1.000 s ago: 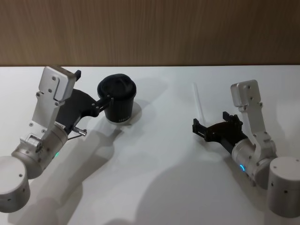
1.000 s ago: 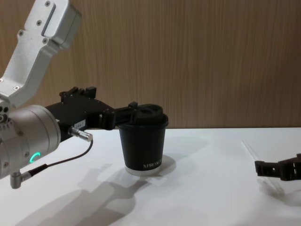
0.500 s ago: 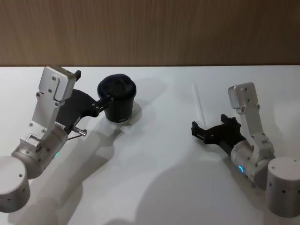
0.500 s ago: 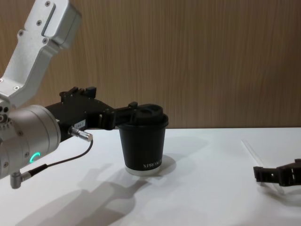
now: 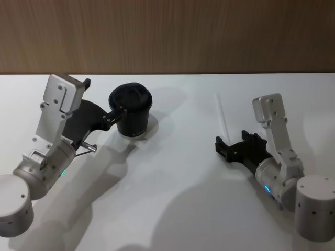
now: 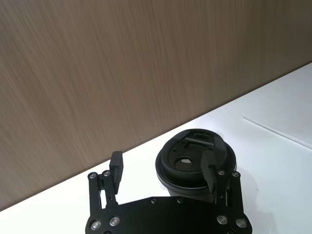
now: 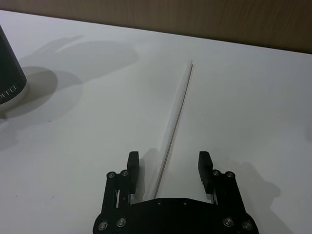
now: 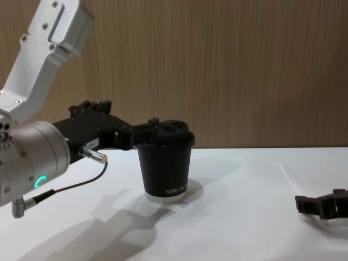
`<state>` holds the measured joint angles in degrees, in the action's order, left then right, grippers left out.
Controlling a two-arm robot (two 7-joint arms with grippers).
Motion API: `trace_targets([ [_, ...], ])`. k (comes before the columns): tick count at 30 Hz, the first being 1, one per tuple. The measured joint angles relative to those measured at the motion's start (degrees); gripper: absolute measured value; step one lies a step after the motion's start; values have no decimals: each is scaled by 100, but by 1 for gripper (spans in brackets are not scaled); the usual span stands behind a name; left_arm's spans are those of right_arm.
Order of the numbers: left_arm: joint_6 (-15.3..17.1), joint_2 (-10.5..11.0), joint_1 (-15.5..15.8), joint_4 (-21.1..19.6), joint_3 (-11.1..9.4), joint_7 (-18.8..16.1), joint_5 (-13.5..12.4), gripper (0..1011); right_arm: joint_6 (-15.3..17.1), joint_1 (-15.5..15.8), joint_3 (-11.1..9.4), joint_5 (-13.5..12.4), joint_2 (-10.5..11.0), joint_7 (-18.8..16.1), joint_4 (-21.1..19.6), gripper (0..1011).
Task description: Pick up the straw with one hand, pass it to the other hand, and insert it into the cup.
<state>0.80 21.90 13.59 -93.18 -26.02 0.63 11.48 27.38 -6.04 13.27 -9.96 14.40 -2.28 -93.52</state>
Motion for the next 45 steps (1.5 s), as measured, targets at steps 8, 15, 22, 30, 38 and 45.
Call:
trace_targets([
  [8, 0, 0, 0, 0, 0, 0, 0, 1003, 18, 29, -43, -6, -43, -33, 11, 565],
  [15, 0, 0, 0, 0, 0, 0, 0, 1003, 28, 67, -84, -7, -70, -54, 5, 343],
  [22, 0, 0, 0, 0, 0, 0, 0, 1003, 30, 107, -120, -6, -99, -85, -1, 115],
  [30, 0, 0, 0, 0, 0, 0, 0, 1003, 28, 146, -147, -7, -133, -123, -2, 18],
  [38, 0, 0, 0, 0, 0, 0, 0, 1002, -58, 196, -200, -17, -192, -147, -14, 1],
  [45, 0, 0, 0, 0, 0, 0, 0, 1003, -341, 237, -287, -51, -261, -199, -111, 1],
])
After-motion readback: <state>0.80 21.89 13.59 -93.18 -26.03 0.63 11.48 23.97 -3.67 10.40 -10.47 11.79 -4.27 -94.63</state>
